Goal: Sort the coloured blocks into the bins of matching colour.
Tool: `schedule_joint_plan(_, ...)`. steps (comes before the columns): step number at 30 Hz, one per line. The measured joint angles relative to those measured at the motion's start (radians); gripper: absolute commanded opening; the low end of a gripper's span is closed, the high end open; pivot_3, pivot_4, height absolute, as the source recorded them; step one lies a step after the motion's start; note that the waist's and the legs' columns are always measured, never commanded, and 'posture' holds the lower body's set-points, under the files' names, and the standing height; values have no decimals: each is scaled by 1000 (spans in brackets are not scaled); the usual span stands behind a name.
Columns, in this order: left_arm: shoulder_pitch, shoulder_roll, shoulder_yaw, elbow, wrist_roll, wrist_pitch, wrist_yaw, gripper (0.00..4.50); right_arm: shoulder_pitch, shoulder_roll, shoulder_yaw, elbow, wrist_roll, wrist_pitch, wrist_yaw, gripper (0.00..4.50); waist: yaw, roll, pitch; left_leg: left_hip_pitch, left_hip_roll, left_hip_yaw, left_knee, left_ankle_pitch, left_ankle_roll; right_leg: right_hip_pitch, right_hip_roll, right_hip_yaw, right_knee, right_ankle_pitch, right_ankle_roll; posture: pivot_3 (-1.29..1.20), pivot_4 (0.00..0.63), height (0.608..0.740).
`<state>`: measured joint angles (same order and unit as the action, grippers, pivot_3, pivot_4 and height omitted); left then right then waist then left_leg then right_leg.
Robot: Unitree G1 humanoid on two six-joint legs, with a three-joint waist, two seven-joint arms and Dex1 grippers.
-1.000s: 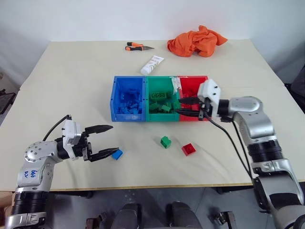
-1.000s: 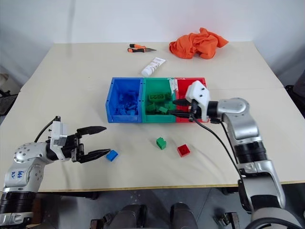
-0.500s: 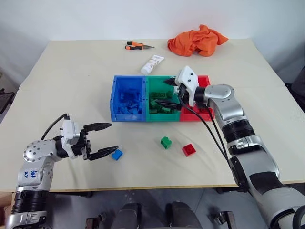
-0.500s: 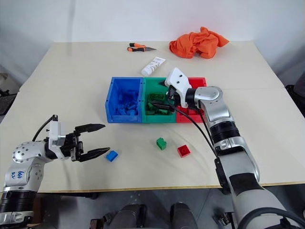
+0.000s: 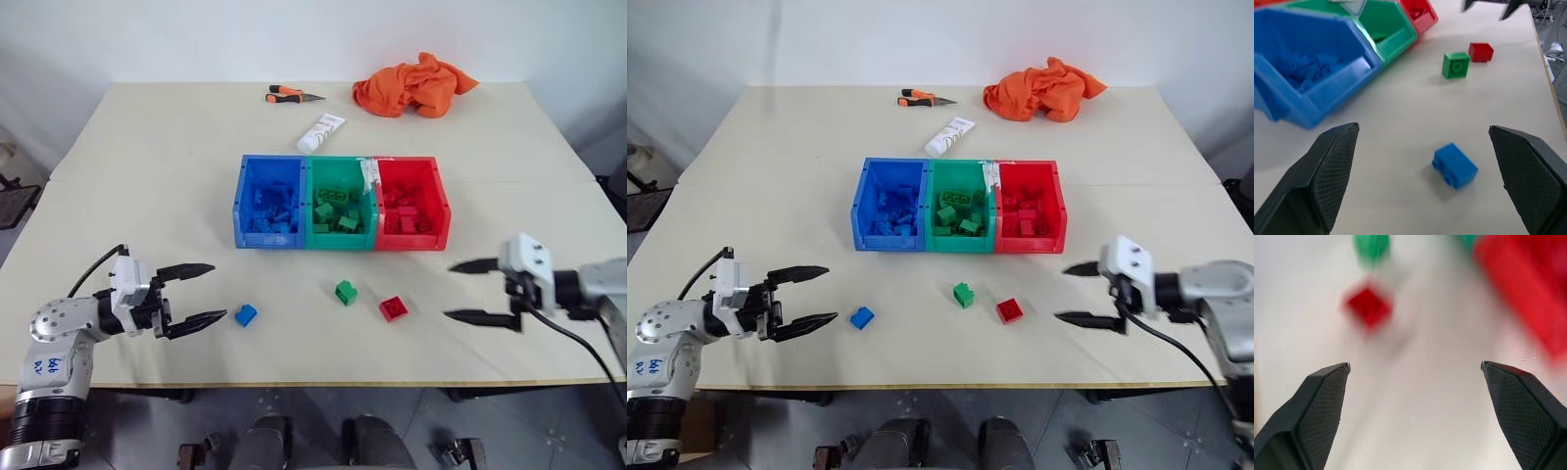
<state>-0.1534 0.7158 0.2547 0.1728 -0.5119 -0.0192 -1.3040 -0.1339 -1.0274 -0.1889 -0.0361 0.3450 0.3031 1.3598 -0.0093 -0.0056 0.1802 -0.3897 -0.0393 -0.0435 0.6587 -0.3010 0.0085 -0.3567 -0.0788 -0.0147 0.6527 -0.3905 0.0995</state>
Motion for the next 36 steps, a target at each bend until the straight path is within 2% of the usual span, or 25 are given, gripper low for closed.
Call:
schedule_joint_plan(3,0,5,2,3,0,4,-9,4500,76,-16,-35,-48,6,9,-5,4489,-3,0,0,1,0,0,0,0,0,0,0,0,0,0,0,0,150,740)
schedule_joint_plan(7,-21,6,1,31,1,10,-10,4500,51,-2,-28,-108,16,29,-53,4489,-6,0,0,1,0,0,0,1,0,1,0,0,1,0,0,0,150,740)
schedule_joint_plan(13,-38,2,-21,17,1,18,-11,4500,-118,98,156,-125,-15,29,-97,4489,-9,0,0,0,0,0,0,1,0,0,0,0,0,0,0,0,150,740)
schedule_joint_plan(17,-42,-5,-30,-20,-1,28,-8,4500,-252,166,282,-33,-77,-2,-97,4489,-10,0,0,0,0,-1,0,1,0,-1,0,0,1,0,0,0,150,740)
schedule_joint_plan(22,-23,-13,-27,-75,-6,39,7,4500,-349,228,395,96,-156,-73,-67,4489,-14,0,0,0,0,-1,0,1,0,-1,0,0,1,0,0,0,150,740)
schedule_joint_plan(26,17,-21,-22,-107,-9,44,28,4500,-369,234,421,143,-171,-136,-29,3585,-16,0,0,0,0,-1,0,1,0,-1,0,0,1,0,0,0,150,740)
schedule_joint_plan(33,48,-31,-19,-130,-10,50,59,4500,-366,251,419,155,-167,-155,-18,1346,-19,0,0,1,0,-1,0,2,-1,0,0,0,2,0,-1,0,150,740)
schedule_joint_plan(36,48,-35,-20,-130,-10,50,67,4500,-360,252,410,154,-159,-147,-26,1256,-18,0,0,1,0,-1,0,2,-1,0,0,0,2,0,-1,0,150,740)
